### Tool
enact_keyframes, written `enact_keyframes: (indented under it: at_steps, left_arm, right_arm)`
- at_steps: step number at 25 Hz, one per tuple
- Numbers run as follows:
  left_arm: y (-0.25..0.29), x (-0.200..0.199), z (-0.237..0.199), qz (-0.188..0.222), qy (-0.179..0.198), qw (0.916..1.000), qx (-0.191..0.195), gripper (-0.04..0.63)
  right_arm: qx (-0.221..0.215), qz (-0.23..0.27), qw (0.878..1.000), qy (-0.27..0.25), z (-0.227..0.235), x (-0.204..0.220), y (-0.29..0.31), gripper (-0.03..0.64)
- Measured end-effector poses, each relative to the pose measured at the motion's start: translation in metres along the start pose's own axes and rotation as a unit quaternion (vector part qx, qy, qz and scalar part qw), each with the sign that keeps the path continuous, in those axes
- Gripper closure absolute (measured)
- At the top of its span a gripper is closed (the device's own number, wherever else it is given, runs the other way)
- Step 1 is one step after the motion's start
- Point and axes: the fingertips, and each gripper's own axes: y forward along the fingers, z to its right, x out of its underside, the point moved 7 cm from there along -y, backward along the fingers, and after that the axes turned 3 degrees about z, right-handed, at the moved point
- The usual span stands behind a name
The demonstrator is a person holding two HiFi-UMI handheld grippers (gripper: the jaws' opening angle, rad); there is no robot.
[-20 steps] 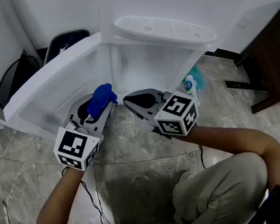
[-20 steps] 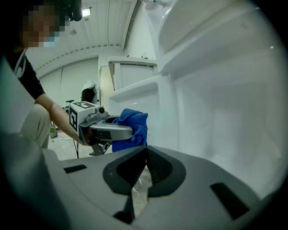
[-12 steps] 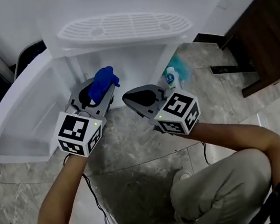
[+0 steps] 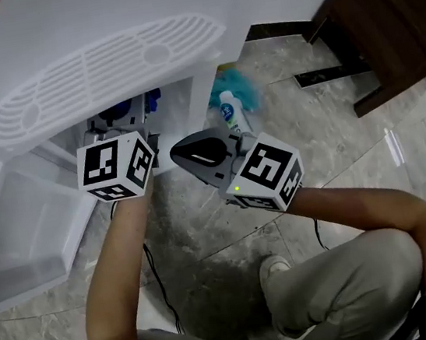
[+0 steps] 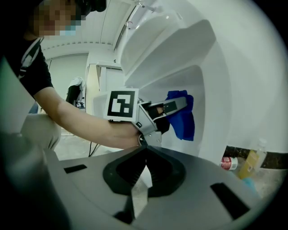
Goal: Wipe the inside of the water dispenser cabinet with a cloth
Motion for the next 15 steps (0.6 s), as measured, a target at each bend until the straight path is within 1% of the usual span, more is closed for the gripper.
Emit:
enact_keyframes:
  at_steps: [2,4,6,9,12,15]
  left_arm:
    - [0.018,0.001,0.003,0.028,-0.016,0.9995,0.000,0.468]
    - [0.036,0.004,0.004,0.050,-0.018,0.9986,0.004,0.468]
    - [0.050,0.006,0.006,0.066,-0.001,0.9978,-0.002,0.468]
    - [0.068,0.006,0.002,0.084,0.018,0.9960,-0.024,0.468]
    - [0.085,0.004,-0.007,0.086,0.032,0.9955,-0.026,0.468]
    - [0.086,0.005,-0.007,0.083,0.027,0.9960,-0.020,0.468]
  right_arm:
    - [0.004,0.014,1.000,-0.005,0.005,-0.006,-0.004,0.618]
    - [0.012,0.025,1.000,-0.001,0.012,-0.009,-0.007,0.618]
    - [0.018,0.034,0.999,0.008,0.018,-0.009,-0.011,0.618]
    - [0.031,0.041,0.998,0.019,0.026,-0.007,-0.017,0.618]
    - [0.038,0.046,0.998,0.028,0.029,-0.007,-0.019,0.618]
    - [0.036,0.055,0.997,0.031,0.030,-0.014,-0.016,0.618]
